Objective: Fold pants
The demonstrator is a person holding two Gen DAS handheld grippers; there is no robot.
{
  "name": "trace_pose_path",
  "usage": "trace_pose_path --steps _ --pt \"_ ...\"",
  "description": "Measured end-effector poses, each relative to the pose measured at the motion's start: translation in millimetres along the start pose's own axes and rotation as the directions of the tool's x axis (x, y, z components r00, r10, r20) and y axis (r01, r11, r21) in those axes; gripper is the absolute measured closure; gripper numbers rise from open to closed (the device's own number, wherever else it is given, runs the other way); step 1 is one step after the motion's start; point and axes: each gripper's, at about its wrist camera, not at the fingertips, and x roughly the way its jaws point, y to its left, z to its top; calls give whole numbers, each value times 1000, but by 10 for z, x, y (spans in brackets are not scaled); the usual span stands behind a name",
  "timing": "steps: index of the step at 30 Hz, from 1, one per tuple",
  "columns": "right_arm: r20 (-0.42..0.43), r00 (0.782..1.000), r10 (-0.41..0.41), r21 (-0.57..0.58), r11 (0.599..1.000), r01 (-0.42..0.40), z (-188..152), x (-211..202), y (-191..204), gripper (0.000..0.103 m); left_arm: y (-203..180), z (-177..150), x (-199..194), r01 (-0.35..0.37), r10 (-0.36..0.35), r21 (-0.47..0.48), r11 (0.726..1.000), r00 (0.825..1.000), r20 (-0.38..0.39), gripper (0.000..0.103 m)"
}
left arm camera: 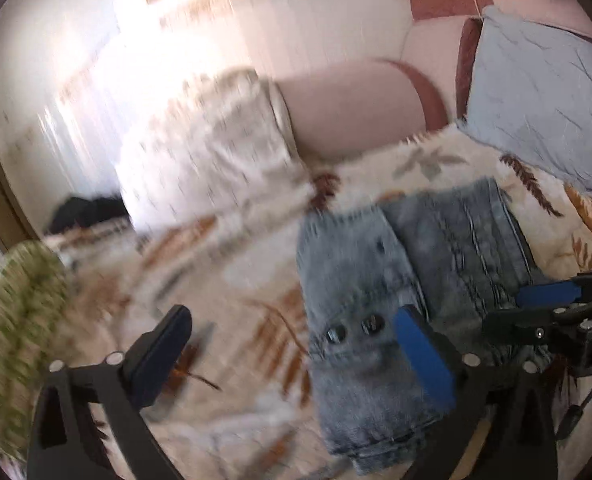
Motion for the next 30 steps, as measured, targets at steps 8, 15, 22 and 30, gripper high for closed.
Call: trace_pose_path --steps 8,15,22,30 --pt "203 979 33 -25 999 -29 96 -330 69 34 60 270 -70 7 -7 -43 999 1000 13 0" --pt "334 942 -19 105 994 -17 208 -467 -184 34 64 353 -53 10 -10 -97 995 1000 5 0" --pt "349 937 -25 121 992 -19 300 -448 -212 34 70 410 40 2 -2 -113 994 1000 -3 0" --pt "346 937 43 115 989 -88 423 -378 -214 34 68 457 418 -28 21 -96 995 997 -68 0"
